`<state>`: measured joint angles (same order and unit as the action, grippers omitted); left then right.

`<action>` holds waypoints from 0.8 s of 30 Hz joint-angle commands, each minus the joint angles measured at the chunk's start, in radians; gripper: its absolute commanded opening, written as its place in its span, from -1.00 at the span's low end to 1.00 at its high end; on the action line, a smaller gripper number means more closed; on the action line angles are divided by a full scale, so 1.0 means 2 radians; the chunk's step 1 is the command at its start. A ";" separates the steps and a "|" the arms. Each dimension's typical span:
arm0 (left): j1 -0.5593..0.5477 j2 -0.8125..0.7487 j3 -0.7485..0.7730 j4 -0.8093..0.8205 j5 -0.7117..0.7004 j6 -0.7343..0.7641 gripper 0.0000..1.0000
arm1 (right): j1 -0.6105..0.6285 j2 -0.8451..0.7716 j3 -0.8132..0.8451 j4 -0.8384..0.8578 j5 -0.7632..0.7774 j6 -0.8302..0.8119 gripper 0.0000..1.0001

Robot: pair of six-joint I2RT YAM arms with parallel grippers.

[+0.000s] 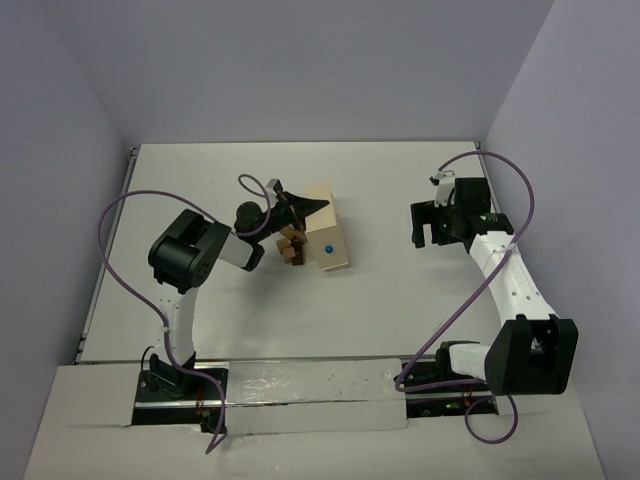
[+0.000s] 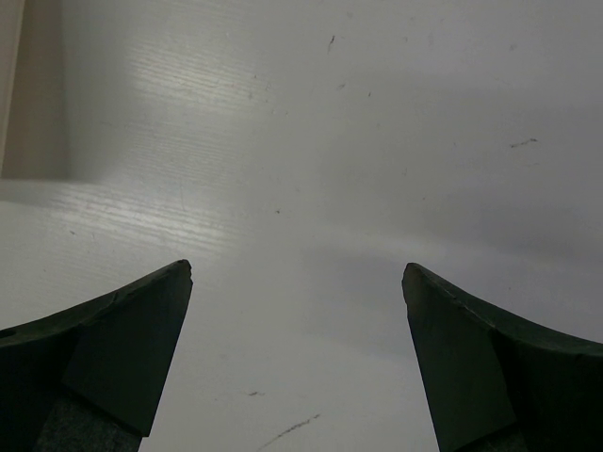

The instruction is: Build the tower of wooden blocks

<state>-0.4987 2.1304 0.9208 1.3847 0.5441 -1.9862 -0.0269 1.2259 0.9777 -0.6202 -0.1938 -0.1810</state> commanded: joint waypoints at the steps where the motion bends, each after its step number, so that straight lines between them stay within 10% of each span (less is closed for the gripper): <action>1: -0.016 -0.016 0.020 0.242 -0.027 -0.248 -1.00 | -0.003 0.001 0.028 -0.006 0.008 -0.004 0.99; 9: -0.024 -0.009 0.161 0.163 0.136 -0.139 -1.00 | -0.003 0.003 0.030 0.001 0.006 -0.001 0.99; 13: -0.027 -0.030 0.213 -0.039 0.226 0.014 -1.00 | -0.002 0.002 0.028 0.007 0.002 0.001 0.99; 17: -0.021 -0.064 0.284 -0.419 0.259 0.331 -1.00 | -0.001 0.007 0.031 0.012 0.002 0.000 0.99; 21: -0.021 -0.085 0.381 -0.806 0.083 0.638 -1.00 | 0.001 0.011 0.040 0.013 0.003 -0.001 0.99; 24: -0.021 -0.114 0.409 -0.906 -0.064 0.770 -1.00 | 0.001 0.014 0.045 0.016 0.001 -0.002 0.99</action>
<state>-0.5465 2.0263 1.6212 0.1802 0.7943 -1.0525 -0.0269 1.2439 1.0075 -0.6257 -0.1880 -0.1806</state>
